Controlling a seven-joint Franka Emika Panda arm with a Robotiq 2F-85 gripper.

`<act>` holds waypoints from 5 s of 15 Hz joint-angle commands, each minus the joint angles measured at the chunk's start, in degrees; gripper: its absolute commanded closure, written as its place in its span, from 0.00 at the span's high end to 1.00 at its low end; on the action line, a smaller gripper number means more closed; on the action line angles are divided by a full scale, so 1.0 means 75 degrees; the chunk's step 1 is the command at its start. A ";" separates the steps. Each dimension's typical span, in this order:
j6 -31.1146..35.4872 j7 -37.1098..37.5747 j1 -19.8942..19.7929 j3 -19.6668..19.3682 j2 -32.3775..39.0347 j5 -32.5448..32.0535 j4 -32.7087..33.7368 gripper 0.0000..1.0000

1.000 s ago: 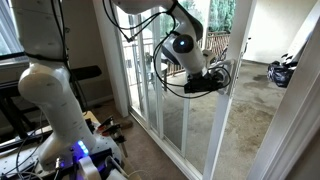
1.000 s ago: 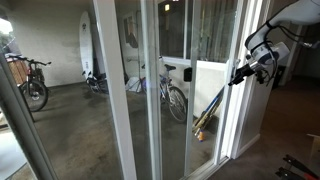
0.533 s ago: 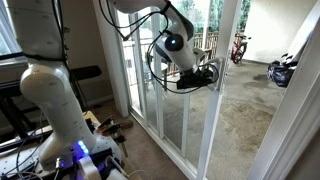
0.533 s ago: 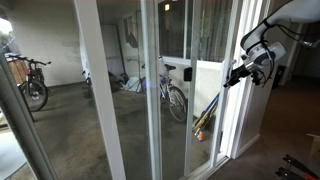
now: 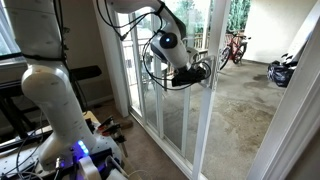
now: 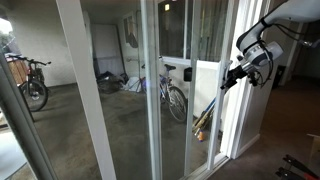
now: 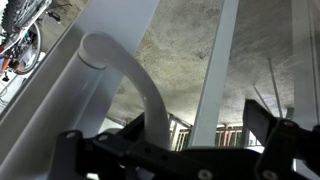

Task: Slide the glass door to the left

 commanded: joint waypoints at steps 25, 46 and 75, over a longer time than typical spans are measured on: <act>0.2297 0.1915 0.2155 0.2229 0.0537 -0.0998 0.0374 1.00; 0.2665 0.4154 0.4030 0.2603 0.1699 -0.2891 0.2044 1.00; 0.3348 0.1666 0.3099 0.3525 0.1368 -0.1828 0.1871 1.00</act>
